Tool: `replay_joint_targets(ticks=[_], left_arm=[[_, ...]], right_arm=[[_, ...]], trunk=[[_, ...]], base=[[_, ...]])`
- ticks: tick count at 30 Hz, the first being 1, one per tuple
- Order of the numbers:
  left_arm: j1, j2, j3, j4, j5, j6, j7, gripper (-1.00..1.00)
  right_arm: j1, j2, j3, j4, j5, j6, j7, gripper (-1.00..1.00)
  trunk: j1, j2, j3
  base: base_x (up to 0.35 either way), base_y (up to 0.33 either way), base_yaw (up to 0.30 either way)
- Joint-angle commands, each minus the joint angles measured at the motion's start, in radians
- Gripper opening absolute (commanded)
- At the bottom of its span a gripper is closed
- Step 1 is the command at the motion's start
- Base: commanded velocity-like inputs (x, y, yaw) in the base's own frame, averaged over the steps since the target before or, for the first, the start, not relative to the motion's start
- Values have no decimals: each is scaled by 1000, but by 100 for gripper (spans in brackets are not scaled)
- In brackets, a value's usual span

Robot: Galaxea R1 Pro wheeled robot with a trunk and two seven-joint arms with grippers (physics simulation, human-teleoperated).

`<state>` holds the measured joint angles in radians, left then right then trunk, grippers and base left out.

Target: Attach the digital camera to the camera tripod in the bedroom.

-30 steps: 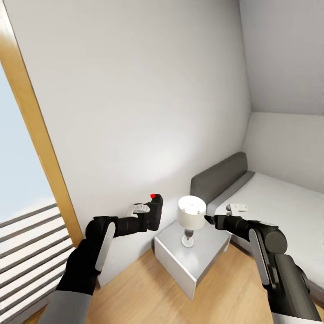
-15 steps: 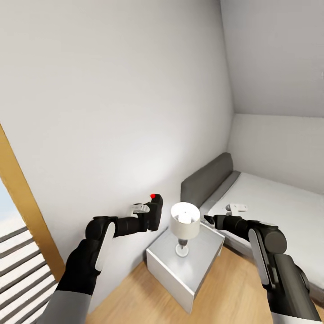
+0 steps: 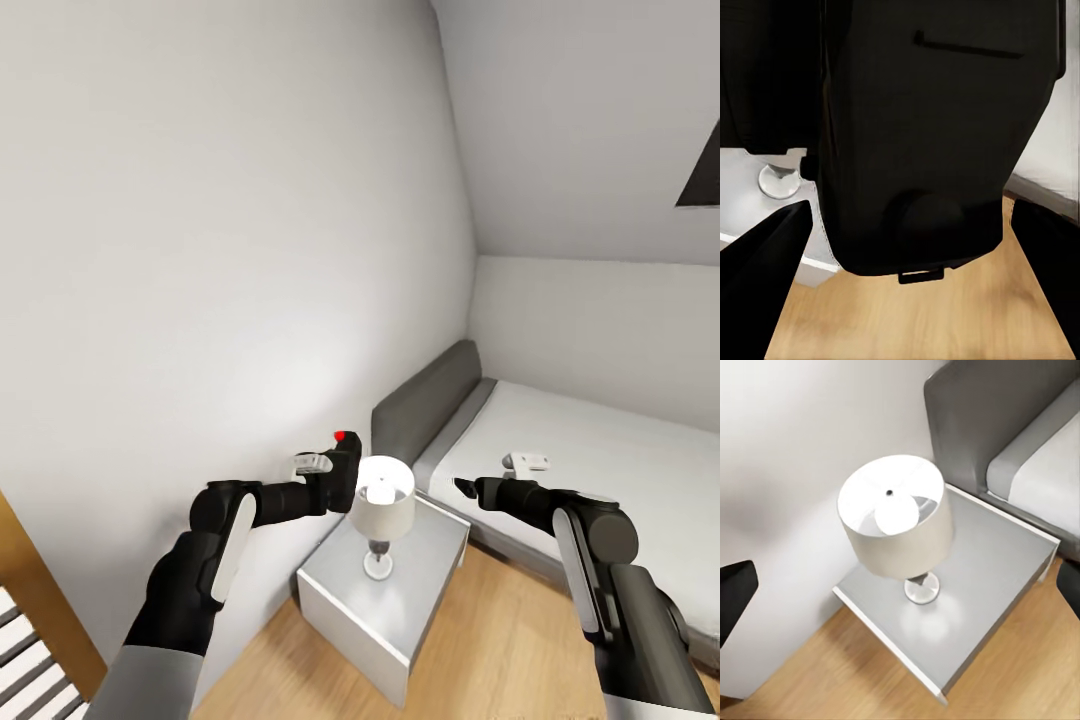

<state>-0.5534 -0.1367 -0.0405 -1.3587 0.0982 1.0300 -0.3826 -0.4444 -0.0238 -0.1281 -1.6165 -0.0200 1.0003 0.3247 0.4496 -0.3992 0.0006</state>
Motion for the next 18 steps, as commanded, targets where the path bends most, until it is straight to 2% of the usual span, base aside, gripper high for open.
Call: replay_joint_targets(ticks=[1, 18], left_arm=[[0, 0, 1, 0, 12, 7, 5, -100], [0, 0, 1, 0, 12, 7, 5, -100]], right_arm=[[0, 0, -1, 0, -1, 5, 1, 100], [0, 2, -1, 0, -1, 5, 2, 100]], trunk=[[0, -1, 0], [0, -1, 14]], base=[[5, 0, -236], [1, 0, -236]])
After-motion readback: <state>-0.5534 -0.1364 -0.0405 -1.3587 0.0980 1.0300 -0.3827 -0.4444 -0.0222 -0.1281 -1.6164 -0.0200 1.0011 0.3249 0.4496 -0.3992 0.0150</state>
